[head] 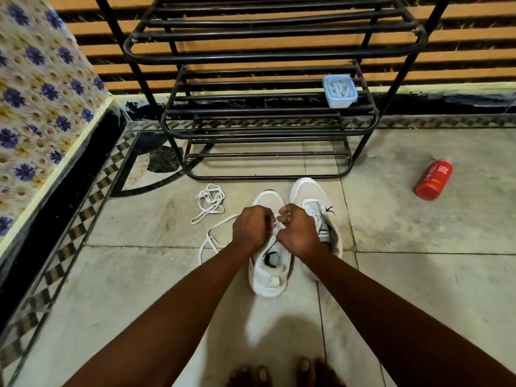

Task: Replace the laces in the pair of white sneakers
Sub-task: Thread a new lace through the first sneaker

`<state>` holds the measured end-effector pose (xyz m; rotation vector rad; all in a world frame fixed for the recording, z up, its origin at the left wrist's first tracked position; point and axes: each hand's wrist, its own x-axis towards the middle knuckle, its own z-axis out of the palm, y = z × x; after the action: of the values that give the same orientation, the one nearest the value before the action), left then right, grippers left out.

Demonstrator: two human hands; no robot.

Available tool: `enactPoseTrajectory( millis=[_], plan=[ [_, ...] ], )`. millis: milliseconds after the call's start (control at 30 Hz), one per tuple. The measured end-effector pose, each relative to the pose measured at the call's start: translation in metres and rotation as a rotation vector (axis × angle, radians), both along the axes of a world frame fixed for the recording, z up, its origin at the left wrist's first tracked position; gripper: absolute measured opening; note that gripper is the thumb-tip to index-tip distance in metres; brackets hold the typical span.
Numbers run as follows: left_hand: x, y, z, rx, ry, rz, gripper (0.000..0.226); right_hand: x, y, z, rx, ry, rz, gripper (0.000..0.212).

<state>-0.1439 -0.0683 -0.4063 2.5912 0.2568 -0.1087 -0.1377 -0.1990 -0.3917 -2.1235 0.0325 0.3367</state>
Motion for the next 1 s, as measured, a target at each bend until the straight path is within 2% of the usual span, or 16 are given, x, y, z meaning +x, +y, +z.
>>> enactPoseTrajectory(
  millis=[133,233,400,533,767,933,1000],
  plan=[
    [0.001,-0.010,-0.002,0.117,-0.022,-0.089,0.011,-0.002,0.004,-0.004,-0.023,-0.046,-0.015,0.041],
    [0.002,-0.010,-0.005,0.112,-0.027,-0.056,0.018,-0.002,0.001,-0.006,-0.011,-0.048,-0.019,0.044],
    [0.002,0.001,-0.010,-0.052,-0.014,0.019,0.024,0.006,-0.004,-0.008,-0.040,-0.012,0.009,0.044],
    [0.006,0.002,-0.004,-0.069,0.026,0.012,0.023,0.010,-0.003,-0.004,-0.076,-0.010,0.033,0.046],
    [-0.001,-0.005,-0.008,-0.146,-0.060,0.107,0.024,0.005,-0.004,-0.006,-0.002,-0.003,-0.004,0.040],
    [-0.008,-0.008,-0.010,-0.344,-0.091,0.208,0.020,0.003,0.002,-0.011,-0.057,-0.027,-0.011,0.035],
    [-0.006,-0.005,-0.009,-0.364,-0.068,0.215,0.020,0.002,0.004,-0.012,-0.071,-0.024,-0.003,0.035]
  ],
)
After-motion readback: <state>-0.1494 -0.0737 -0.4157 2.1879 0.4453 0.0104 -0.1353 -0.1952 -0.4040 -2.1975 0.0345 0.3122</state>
